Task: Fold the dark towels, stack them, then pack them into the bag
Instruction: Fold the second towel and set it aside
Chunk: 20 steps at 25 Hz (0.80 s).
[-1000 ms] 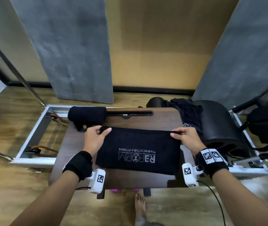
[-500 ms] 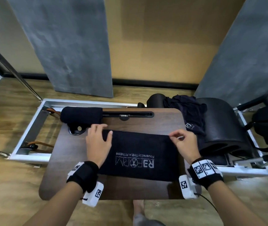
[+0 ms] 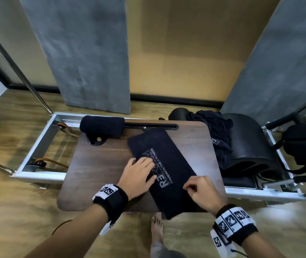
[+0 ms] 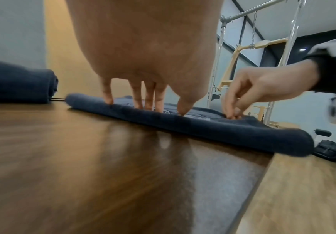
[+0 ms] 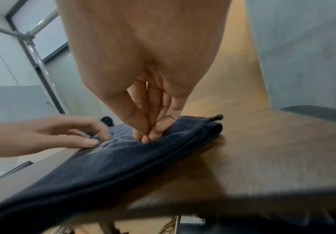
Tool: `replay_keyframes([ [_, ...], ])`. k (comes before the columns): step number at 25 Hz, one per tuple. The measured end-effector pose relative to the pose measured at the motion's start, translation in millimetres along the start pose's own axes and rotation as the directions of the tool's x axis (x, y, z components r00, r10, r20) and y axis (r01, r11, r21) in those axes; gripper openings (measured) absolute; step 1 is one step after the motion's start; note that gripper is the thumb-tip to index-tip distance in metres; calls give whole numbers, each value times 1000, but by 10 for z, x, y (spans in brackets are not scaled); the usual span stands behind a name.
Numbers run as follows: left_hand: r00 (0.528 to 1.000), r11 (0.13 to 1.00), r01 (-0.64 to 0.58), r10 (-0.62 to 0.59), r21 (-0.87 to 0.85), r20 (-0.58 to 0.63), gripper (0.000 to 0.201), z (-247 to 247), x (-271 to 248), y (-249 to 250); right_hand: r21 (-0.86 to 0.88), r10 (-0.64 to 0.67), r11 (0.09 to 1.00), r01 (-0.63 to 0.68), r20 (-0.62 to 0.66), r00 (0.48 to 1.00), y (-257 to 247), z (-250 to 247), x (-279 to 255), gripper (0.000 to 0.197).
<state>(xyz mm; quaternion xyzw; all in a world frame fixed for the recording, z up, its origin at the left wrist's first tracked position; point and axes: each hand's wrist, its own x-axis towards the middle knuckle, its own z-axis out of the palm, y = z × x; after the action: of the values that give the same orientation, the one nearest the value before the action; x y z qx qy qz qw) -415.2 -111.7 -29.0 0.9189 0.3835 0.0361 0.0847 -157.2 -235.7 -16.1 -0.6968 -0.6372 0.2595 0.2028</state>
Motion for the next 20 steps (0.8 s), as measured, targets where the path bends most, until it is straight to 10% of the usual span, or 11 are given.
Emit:
replay_keyframes([
  [4, 994, 994, 94, -96, -49, -57, 44, 1, -210, 110, 154, -118, 982, 112, 30, 993, -284, 261, -373, 34],
  [7, 980, 981, -119, 90, -156, -178, 36, 101, -648, 278, 224, -100, 970, 100, -12, 995, -392, 408, -556, 44],
  [11, 994, 979, -113, 113, -168, -12, 61, 199, -1032, 315, 206, -87, 974, 92, -34, 996, -482, 566, -637, 47],
  [20, 988, 949, -50, 2, -313, -152, 16, 85, -1244, 273, -331, -195, 928, 172, -37, 980, -473, 711, -652, 50],
])
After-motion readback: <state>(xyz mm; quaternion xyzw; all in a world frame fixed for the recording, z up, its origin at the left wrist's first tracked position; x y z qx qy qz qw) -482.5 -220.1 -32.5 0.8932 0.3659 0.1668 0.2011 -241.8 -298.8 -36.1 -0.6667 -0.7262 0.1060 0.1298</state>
